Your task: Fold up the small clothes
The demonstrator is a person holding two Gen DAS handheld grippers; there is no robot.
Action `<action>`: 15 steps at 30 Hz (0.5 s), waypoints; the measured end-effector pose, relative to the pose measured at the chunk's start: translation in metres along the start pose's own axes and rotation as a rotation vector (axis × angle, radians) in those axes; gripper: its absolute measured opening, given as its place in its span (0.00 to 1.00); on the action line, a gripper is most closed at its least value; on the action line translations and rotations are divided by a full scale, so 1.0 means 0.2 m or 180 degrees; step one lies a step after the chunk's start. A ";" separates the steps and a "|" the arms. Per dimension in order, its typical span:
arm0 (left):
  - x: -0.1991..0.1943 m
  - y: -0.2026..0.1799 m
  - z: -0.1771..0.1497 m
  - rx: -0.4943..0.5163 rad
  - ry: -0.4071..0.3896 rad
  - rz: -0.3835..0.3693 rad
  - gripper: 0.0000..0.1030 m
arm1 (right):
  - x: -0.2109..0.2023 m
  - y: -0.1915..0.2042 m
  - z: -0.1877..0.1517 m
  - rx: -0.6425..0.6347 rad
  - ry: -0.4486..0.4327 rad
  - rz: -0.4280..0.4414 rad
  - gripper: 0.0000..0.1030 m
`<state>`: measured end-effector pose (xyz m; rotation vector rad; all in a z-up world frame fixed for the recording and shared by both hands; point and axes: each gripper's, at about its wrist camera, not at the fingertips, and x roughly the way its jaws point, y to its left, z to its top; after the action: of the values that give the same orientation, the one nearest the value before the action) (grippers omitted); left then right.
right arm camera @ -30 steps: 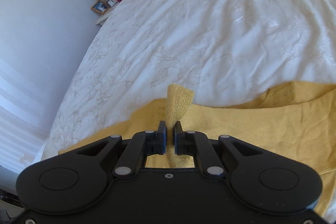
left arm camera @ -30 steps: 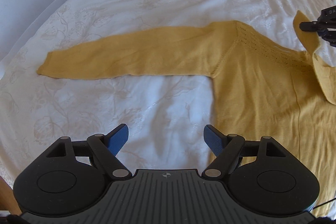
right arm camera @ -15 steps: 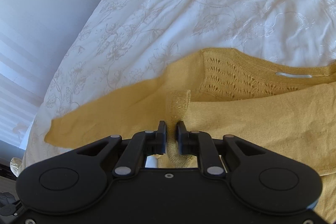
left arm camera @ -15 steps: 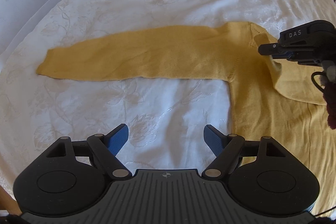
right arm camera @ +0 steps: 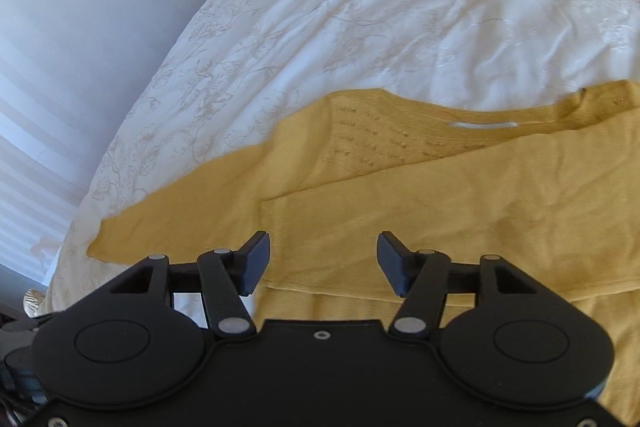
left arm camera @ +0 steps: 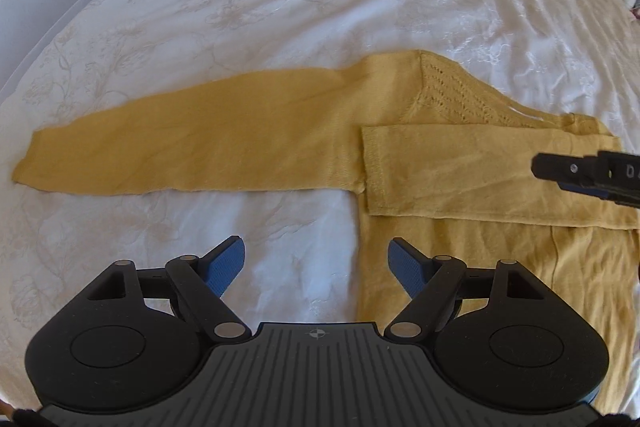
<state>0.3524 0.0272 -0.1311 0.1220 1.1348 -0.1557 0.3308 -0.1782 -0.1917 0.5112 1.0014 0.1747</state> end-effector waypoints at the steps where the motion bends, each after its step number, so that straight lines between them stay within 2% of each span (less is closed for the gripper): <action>1: 0.02 -0.04 0.02 0.0019 0.0000 -0.0030 0.76 | -0.03 -0.05 -0.01 0.0015 -0.0011 -0.0072 0.63; 8: 0.20 -0.30 0.09 0.0121 0.0110 -0.0166 0.76 | -0.27 -0.48 -0.03 0.0194 -0.0135 -0.0671 0.64; 11: 0.26 -0.37 0.10 0.0138 0.0181 -0.0175 0.76 | -0.32 -0.64 0.00 0.0192 -0.0199 -0.0903 0.69; 15: 0.28 -0.42 0.09 0.0105 0.0234 -0.0184 0.75 | -0.32 -0.80 0.08 0.0172 -0.0260 -0.1052 0.69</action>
<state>0.3759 -0.0622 -0.1750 0.1253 1.2099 -0.2228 0.2949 -0.3464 -0.2146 0.3919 0.9981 -0.1672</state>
